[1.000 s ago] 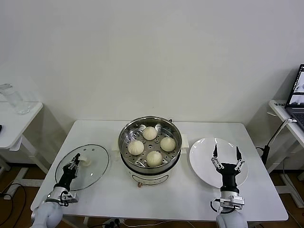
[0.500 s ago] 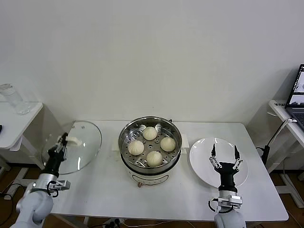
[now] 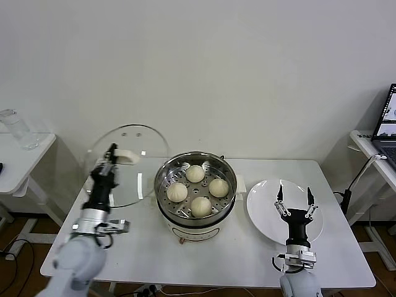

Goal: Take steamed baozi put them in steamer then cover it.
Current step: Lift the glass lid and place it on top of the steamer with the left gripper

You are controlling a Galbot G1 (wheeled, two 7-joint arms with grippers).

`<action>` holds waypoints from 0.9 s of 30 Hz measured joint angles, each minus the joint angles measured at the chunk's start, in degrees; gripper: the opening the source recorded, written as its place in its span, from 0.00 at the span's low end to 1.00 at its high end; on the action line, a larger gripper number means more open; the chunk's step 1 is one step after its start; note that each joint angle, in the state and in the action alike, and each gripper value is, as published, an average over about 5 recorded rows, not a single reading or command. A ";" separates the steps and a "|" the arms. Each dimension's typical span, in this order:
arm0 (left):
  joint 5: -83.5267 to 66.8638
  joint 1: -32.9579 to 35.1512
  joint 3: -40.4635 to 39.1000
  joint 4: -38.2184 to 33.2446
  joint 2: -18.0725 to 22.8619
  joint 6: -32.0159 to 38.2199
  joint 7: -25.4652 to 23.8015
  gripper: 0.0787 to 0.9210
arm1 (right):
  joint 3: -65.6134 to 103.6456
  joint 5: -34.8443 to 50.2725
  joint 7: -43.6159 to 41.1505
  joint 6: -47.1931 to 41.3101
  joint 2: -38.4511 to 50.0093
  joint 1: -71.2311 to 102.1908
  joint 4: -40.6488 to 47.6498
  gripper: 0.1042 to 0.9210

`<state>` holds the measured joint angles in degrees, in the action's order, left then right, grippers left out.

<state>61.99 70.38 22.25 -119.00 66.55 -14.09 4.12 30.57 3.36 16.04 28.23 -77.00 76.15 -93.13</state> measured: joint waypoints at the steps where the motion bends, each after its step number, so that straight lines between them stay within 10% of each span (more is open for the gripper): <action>1: 0.48 -0.56 -1.89 -0.40 0.66 -1.41 -0.69 0.13 | 0.09 -0.02 0.01 0.03 -0.05 -0.05 0.15 0.88; 27: 17.83 -12.54 -27.80 7.12 14.47 -21.39 -14.84 0.13 | 1.53 -0.42 -0.13 1.01 -1.01 -1.12 3.80 0.88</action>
<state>79.83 57.83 -5.55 -111.88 81.02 -35.47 -10.73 32.10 2.95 15.91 29.24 -78.02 75.03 -89.34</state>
